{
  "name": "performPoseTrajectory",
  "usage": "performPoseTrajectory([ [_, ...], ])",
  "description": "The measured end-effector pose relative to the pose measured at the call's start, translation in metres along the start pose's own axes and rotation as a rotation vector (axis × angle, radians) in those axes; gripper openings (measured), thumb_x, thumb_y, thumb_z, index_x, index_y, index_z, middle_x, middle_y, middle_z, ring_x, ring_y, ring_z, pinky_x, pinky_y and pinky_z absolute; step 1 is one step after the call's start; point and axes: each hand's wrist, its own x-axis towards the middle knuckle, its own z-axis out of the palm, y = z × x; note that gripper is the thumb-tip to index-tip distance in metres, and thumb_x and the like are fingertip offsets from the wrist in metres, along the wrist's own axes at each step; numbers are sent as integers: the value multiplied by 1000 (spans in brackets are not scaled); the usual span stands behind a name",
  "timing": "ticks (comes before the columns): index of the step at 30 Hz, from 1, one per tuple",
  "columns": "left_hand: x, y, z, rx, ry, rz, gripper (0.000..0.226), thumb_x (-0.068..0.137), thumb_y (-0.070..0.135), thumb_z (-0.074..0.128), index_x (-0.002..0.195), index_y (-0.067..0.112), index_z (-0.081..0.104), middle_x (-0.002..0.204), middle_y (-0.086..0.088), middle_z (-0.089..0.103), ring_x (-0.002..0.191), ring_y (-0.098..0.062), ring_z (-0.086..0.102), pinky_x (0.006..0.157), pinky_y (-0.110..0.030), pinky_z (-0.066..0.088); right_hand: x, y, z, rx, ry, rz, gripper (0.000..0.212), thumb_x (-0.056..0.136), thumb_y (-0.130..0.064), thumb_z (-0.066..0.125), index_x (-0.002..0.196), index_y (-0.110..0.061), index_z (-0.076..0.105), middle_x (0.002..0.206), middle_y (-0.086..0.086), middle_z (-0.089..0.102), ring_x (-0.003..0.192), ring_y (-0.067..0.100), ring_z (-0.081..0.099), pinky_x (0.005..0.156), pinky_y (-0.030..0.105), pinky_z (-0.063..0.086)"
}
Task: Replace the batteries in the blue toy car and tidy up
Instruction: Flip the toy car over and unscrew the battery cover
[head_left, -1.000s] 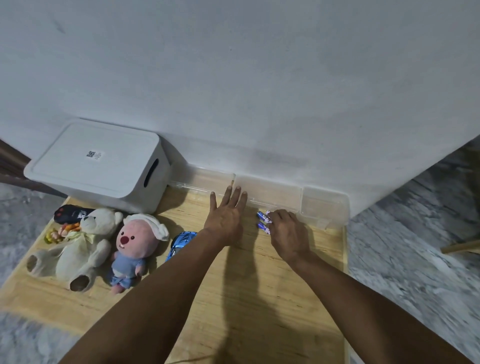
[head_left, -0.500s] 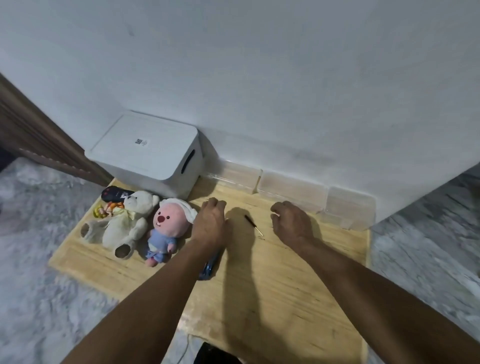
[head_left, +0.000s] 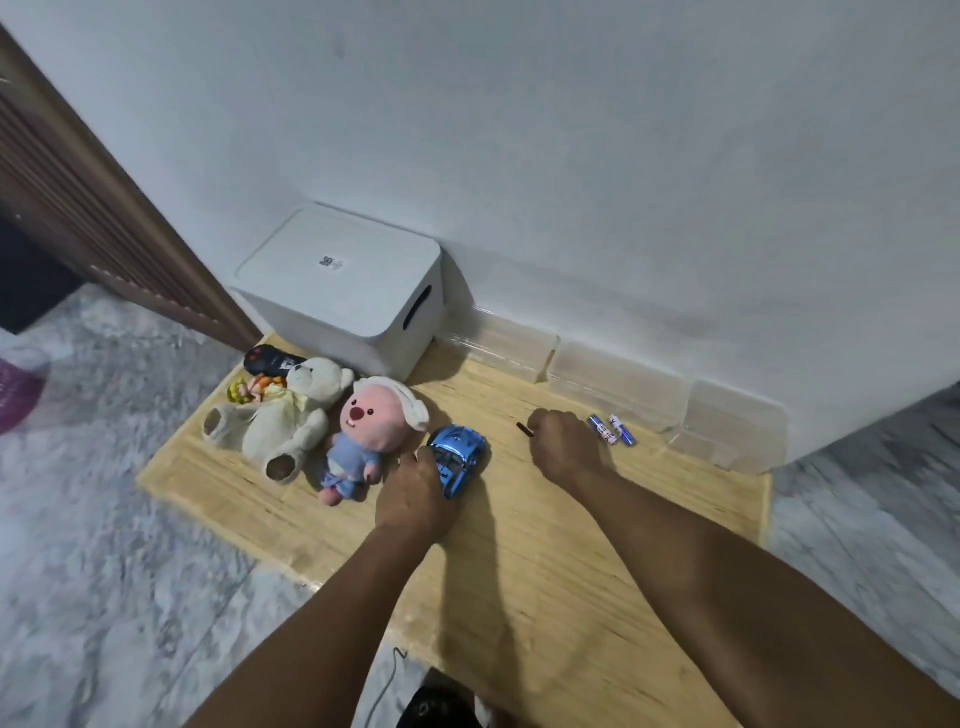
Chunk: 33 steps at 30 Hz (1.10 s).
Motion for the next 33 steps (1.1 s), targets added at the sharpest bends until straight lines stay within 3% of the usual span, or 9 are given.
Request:
performPoseTrajectory([
  [4, 2, 0, 3, 10, 13, -19, 56, 85, 31, 66, 129, 7, 43, 124, -13, 55, 115, -28, 56, 91, -36, 46, 0, 13, -13, 314, 24, 57, 28, 89, -8, 48, 104, -12, 72, 101, 7, 70, 95, 29, 63, 76, 33, 51],
  [10, 6, 6, 1, -2, 52, -38, 56, 82, 46, 66, 119, 8, 49, 114, -10, 62, 106, -27, 61, 85, -36, 51, -17, 42, -28, 388, -362, 111, 17, 83, -6, 57, 84, -17, 70, 75, 1, 68, 66, 19, 62, 63, 30, 52],
  [15, 8, 12, -3, -94, 95, -44, 49, 77, 46, 69, 110, 11, 57, 104, -7, 66, 96, -26, 65, 77, -35, 53, -17, 45, -27, 143, -232, 34, 18, 88, -14, 53, 94, -19, 70, 91, -5, 65, 98, 18, 61, 103, 39, 39],
  [19, 15, 15, -9, -418, 48, -123, 47, 68, 39, 79, 104, 14, 62, 92, -1, 67, 85, -21, 64, 76, -33, 54, -14, 41, -32, 212, -117, 106, 22, 84, -11, 52, 95, -21, 69, 93, -6, 68, 91, 20, 60, 80, 31, 48],
  [22, 22, 12, -15, -832, -59, -234, 62, 60, 34, 81, 115, 13, 62, 99, -4, 71, 89, -23, 68, 82, -42, 57, -9, 39, -33, 400, -59, 152, 15, 84, -11, 60, 91, -22, 66, 88, -4, 71, 85, 17, 66, 74, 33, 54],
  [24, 23, 12, -19, -1068, -181, -309, 57, 72, 26, 78, 123, 13, 56, 107, -10, 69, 93, -27, 68, 77, -41, 58, -7, 36, -34, 590, -40, 167, 18, 84, -7, 64, 97, -19, 61, 80, -1, 70, 73, 18, 69, 65, 35, 59],
  [26, 23, 15, -23, -1245, -307, -322, 41, 84, 19, 69, 123, 13, 58, 110, -12, 69, 95, -29, 67, 73, -39, 56, -9, 30, -40, 759, -28, 164, 31, 85, 0, 63, 109, -19, 56, 78, 6, 70, 66, 19, 70, 51, 27, 55],
  [29, 21, 19, -27, -1458, -394, -361, 35, 89, 19, 61, 122, 8, 62, 109, -15, 67, 96, -31, 65, 79, -43, 55, -10, 20, -49, 975, -1, 135, 37, 87, 5, 62, 116, -17, 57, 82, 15, 67, 72, 25, 72, 57, 32, 59],
  [33, 21, 24, -29, -1598, -428, -371, 60, 70, 25, 67, 126, 4, 61, 119, -22, 64, 105, -37, 61, 89, -48, 52, -6, 10, -56, 1101, 60, 156, 29, 87, 6, 62, 110, -11, 63, 85, 14, 65, 75, 31, 72, 61, 39, 61],
])
